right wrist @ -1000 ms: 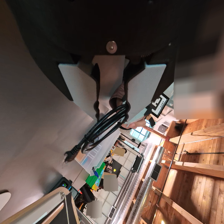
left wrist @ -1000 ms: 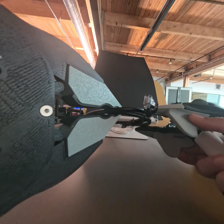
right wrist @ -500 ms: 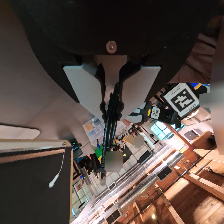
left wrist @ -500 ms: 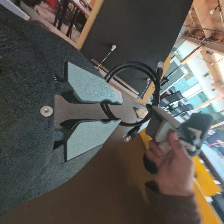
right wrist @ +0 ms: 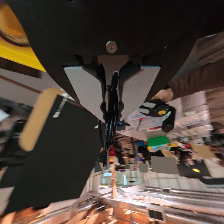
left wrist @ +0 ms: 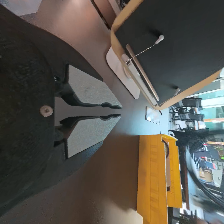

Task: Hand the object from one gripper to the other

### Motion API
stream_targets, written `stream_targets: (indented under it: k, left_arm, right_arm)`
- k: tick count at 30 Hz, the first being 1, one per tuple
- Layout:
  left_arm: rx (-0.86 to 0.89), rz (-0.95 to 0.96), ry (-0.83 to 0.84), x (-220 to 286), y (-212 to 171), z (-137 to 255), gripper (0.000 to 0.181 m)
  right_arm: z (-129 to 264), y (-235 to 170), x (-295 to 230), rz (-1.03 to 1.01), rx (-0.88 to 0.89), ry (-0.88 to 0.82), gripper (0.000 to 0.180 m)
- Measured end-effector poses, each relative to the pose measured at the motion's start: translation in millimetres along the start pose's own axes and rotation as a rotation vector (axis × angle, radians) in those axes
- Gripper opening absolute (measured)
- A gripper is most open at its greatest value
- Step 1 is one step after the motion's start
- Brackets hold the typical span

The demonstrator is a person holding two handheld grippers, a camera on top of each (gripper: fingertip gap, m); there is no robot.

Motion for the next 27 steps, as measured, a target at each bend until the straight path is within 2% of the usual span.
stream_targets:
  k: [3,6,9,13,15,17,21,23,25,27]
  left_arm:
    - [-0.058,-0.003,0.014,-1,-9,-3,0.004]
    - [-0.074,-0.008,0.003,3,-10,-4,0.004]
    - [-0.073,0.002,-0.006,4,-9,-3,0.004]
    - [-0.088,0.026,-0.011,2,-12,-3,0.004]
    - [-0.098,0.041,-0.008,1,-15,-3,0.004]
    - [-0.112,0.065,-0.012,0,-19,-4,0.005]
    - [-0.166,0.081,-0.026,3,-29,-8,0.011]
    - [-0.183,0.079,-0.033,5,-31,-9,0.017]
    - [-0.178,0.09,-0.041,7,-31,-10,0.026]
    - [-0.18,0.098,-0.027,5,-32,-11,0.041]
  right_arm:
    - [33,35,25,0.174,-0.045,-0.186,0.014]
    - [52,32,51,0.108,-0.141,-0.228,0.014]
    - [65,4,80,-0.112,-0.229,-0.231,0.014]
    - [96,-58,150,-0.289,-0.419,-0.428,0.016]
    - [110,-77,170,-0.388,-0.469,-0.483,0.026]
    - [121,-72,185,-0.318,-0.479,-0.578,0.037]
    - [132,-52,204,-0.013,-0.627,-0.754,0.038]
    - [123,-46,199,0.014,-0.667,-0.731,0.038]
    - [98,-29,174,0.073,-0.573,-0.645,0.036]
    - [65,-18,138,0.132,-0.456,-0.534,0.044]
Point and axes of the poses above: each gripper's, where its closed fingertips meet, z back along the fingers, y out of its top, x = y × z across the jaws, the point moved 4 cm from there along z, back along the fingers, and after that the axes turned 11 degrees about x, right-handed, at the moved point
